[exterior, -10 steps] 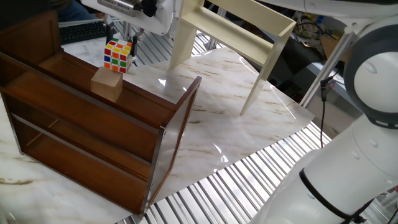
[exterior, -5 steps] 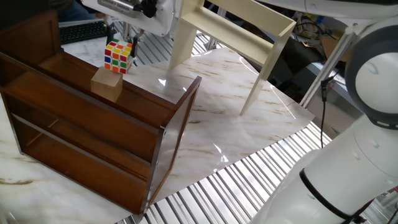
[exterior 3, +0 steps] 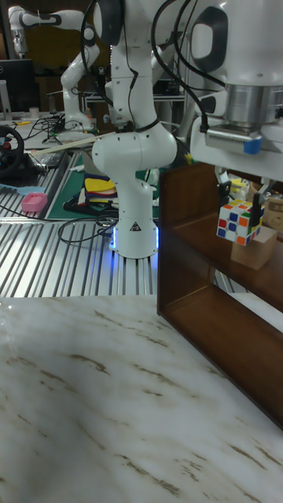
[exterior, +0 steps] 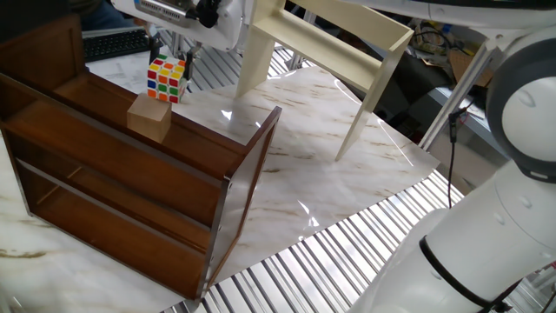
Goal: Put the object on the shelf
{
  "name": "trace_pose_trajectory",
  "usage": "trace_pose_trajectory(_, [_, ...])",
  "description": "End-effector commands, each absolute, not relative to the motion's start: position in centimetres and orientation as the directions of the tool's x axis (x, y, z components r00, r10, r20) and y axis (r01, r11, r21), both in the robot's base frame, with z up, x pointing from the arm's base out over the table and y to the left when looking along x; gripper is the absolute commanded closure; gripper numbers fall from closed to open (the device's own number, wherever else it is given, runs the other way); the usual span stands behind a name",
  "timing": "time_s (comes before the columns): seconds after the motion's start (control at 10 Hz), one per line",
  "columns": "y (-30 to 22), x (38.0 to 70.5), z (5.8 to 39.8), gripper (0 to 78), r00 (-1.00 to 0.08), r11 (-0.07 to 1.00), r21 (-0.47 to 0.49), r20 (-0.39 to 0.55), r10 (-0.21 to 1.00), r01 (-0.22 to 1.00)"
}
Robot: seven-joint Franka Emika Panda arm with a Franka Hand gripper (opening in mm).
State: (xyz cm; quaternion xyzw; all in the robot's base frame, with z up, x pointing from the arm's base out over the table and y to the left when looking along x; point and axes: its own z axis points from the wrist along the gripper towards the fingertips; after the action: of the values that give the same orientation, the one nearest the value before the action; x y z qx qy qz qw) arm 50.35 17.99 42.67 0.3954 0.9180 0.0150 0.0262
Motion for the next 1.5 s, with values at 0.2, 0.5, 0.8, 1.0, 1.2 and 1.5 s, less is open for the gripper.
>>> trace_pose_trajectory(0.2, [19.6,49.4,43.8,76.6,-0.678,0.679,0.05,-0.032,0.734,0.732])
trace_pose_trajectory(0.5, [20.7,48.3,43.7,76.6,-0.668,0.668,0.063,-0.029,0.743,0.741])
trace_pose_trajectory(0.8, [21.4,48.4,42.9,76.6,-0.672,0.673,0.078,-0.033,0.739,0.736])
trace_pose_trajectory(1.0, [21.5,48.6,42.6,76.6,-0.676,0.675,0.082,-0.029,0.737,0.733])
trace_pose_trajectory(1.2, [21.5,48.6,42.6,76.6,-0.672,0.671,0.092,-0.023,0.74,0.736])
trace_pose_trajectory(1.5, [21.5,48.6,42.5,76.6,-0.668,0.668,0.085,-0.028,0.743,0.739])
